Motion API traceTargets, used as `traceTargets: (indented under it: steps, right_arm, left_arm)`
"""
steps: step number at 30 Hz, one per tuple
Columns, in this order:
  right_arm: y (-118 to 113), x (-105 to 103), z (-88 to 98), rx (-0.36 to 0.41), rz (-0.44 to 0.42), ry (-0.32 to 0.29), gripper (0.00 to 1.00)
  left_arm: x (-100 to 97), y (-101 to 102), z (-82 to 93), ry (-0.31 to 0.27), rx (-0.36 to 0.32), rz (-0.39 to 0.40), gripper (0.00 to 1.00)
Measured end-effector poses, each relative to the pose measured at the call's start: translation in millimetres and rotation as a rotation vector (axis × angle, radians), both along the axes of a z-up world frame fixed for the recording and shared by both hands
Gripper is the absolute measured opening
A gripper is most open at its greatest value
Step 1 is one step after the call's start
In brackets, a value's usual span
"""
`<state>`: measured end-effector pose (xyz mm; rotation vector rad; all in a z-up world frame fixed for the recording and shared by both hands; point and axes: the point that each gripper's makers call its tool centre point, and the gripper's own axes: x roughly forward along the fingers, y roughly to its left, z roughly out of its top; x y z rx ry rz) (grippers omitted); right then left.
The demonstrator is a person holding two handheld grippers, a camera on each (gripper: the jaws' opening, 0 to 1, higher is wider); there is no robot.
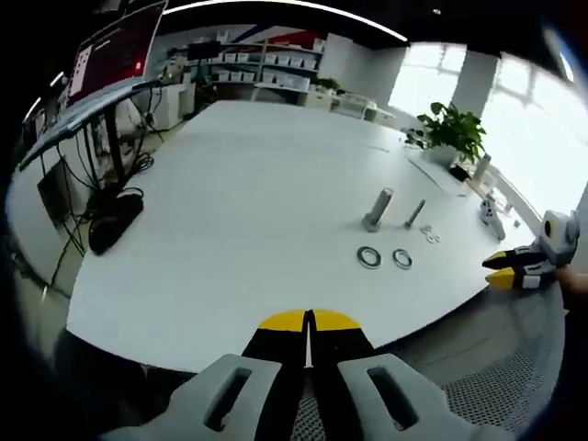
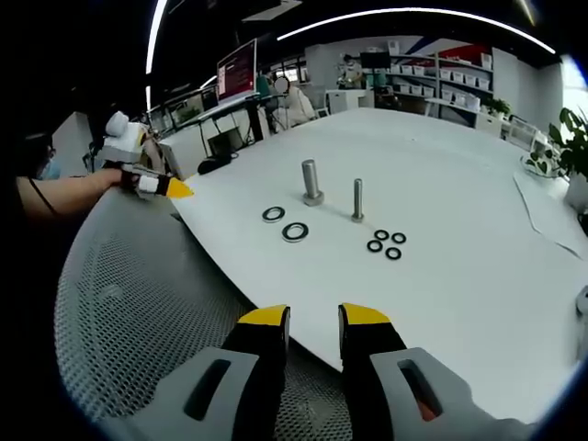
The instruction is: Place the washer onto the threaded stud by aligning its center hole with the stud, sliding it down to the base, and recovering from edge contact or off-axis alignment until the washer reaches the visible bottom stop.
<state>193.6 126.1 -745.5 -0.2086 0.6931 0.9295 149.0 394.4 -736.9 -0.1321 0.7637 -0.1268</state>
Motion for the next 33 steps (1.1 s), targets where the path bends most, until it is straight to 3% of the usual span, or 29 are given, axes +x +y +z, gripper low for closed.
traceTargets:
  steps: [4, 6, 8, 10, 15, 16, 21, 25, 27, 29, 31, 33]
  right_arm:
    - [0, -1, -0.9, -0.006, 0.003, 0.004, 0.24]
    - [-1, 0, -0.8, -0.006, 0.000, 0.003, 0.24]
    - [-1, 0, -0.5, -0.005, -0.004, 0.000, 0.24]
    - [-1, 1, -0.4, -0.005, -0.006, -0.001, 0.24]
    - [-3, 0, -2.9, -0.017, -0.003, 0.010, 0.24]
    - [-3, 0, -3.1, -0.018, -0.004, 0.012, 0.24]
    - [-3, 0, -2.7, -0.017, -0.010, 0.010, 0.24]
    - [-3, 1, -1.9, -0.013, -0.011, 0.006, 0.24]
    - [-3, 1, -2.1, -0.012, -0.014, 0.006, 0.24]
    - [-3, 1, -2.1, -0.012, -0.016, 0.007, 0.24]
    - [-3, 1, -2.3, -0.014, -0.014, 0.008, 0.24]
    - [-3, 1, -1.9, -0.012, -0.013, 0.007, 0.24]
  left_arm:
    - [9.8, -14, 2.5, 0.061, 0.049, -0.143, 0.00]
    - [14.8, -27, -2.2, 0.120, 0.077, -0.247, 0.00]
    - [12.2, -39, -14.5, 0.229, 0.094, -0.357, 0.00]
    - [24.1, -42, -21.5, 0.222, 0.204, -0.444, 0.00]
    - [43.4, -68, -27.1, 0.235, 0.230, -0.602, 0.00]
    - [48.4, -70, -26.5, 0.230, 0.232, -0.583, 0.00]
    - [65.1, -85, -26.7, 0.210, 0.259, -0.662, 0.11]
    - [75.9, -91, -40.6, 0.224, 0.305, -0.711, 0.31]
    - [84.3, -84, -45.3, 0.237, 0.375, -0.705, 0.31]
    - [91.4, -84, -47.1, 0.237, 0.373, -0.693, 0.27]
    - [88.9, -85, -51.0, 0.290, 0.342, -0.690, 0.19]
    - [91.5, -85, -53.9, 0.297, 0.353, -0.698, 0.15]
